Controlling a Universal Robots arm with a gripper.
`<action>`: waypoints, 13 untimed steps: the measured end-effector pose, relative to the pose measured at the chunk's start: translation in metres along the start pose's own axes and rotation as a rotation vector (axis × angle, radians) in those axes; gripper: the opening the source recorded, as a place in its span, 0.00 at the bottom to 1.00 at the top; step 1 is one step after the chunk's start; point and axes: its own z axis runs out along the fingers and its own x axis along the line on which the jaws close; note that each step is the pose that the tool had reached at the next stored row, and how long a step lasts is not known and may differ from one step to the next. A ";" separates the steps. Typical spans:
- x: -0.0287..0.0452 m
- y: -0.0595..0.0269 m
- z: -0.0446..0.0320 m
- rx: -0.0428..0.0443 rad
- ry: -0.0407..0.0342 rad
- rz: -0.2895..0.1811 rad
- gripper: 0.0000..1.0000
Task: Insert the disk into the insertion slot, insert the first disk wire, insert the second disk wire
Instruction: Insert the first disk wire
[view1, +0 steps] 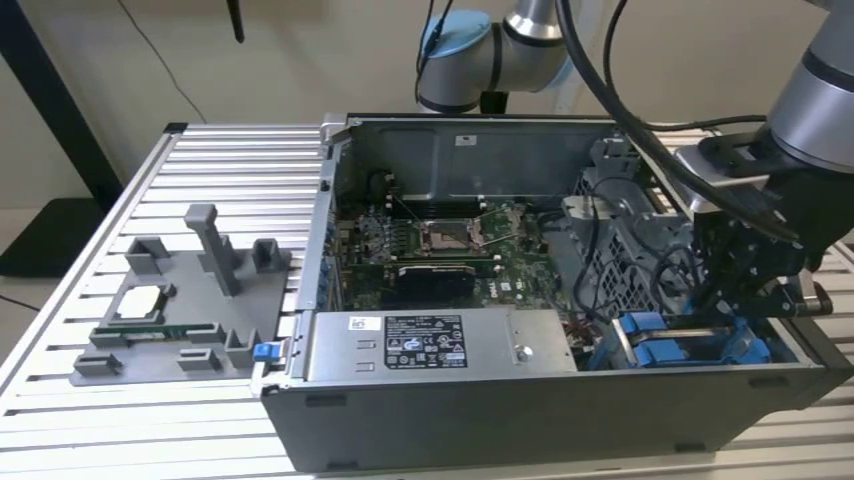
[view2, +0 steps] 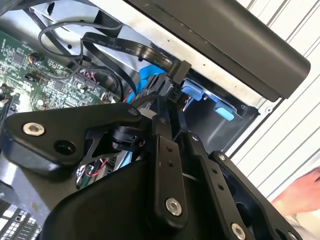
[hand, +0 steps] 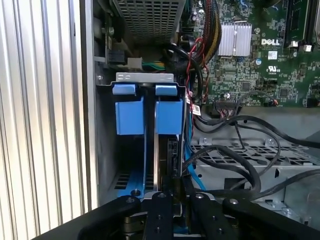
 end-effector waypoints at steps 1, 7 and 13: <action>0.0000 0.0000 0.0007 -0.0001 -0.0009 0.000 0.00; 0.0000 -0.0001 0.0008 -0.0001 -0.0010 0.000 1.00; -0.0003 -0.0008 -0.0086 -0.0008 -0.0012 0.000 1.00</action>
